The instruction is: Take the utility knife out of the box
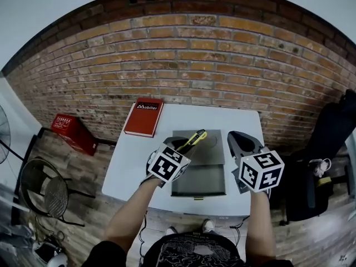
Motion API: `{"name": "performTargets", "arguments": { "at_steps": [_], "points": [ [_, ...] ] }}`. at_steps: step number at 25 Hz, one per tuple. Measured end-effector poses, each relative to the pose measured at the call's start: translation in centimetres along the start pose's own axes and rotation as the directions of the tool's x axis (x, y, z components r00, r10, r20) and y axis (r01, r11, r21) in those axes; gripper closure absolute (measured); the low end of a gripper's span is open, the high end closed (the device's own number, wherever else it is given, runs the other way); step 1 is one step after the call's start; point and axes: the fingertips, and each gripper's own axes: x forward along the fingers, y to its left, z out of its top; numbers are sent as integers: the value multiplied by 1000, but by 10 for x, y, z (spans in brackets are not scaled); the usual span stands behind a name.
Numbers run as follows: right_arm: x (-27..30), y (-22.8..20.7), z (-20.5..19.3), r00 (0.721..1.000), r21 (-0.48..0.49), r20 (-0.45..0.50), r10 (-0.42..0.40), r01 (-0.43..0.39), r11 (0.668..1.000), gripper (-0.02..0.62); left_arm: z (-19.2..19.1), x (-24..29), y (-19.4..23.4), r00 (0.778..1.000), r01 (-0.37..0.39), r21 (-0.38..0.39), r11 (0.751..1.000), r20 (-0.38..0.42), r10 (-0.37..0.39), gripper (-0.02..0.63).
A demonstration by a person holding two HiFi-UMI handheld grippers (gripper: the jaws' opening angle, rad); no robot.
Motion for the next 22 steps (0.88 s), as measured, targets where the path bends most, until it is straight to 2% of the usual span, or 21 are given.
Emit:
{"name": "performTargets", "arguments": {
  "at_steps": [5,11,15,19,22],
  "points": [
    [1,0,11,1000,-15,20,4,-4,1000,574,19,-25,32,992,-88,-54,995,89,93,477],
    [2,1,17,999,-23,34,0,1,1000,574,36,-62,59,960,-171,-171,970,191,202,477],
    [1,4,21,999,-28,43,3,-2,1000,574,36,-86,71,930,-232,-236,944,232,286,477],
    [-3,4,28,998,-27,62,-1,2,1000,574,43,-112,87,884,-310,-270,911,270,381,477],
    [-6,3,33,996,-43,85,-21,24,999,575,47,-129,95,855,-341,-297,892,296,426,477]
  ]
}}
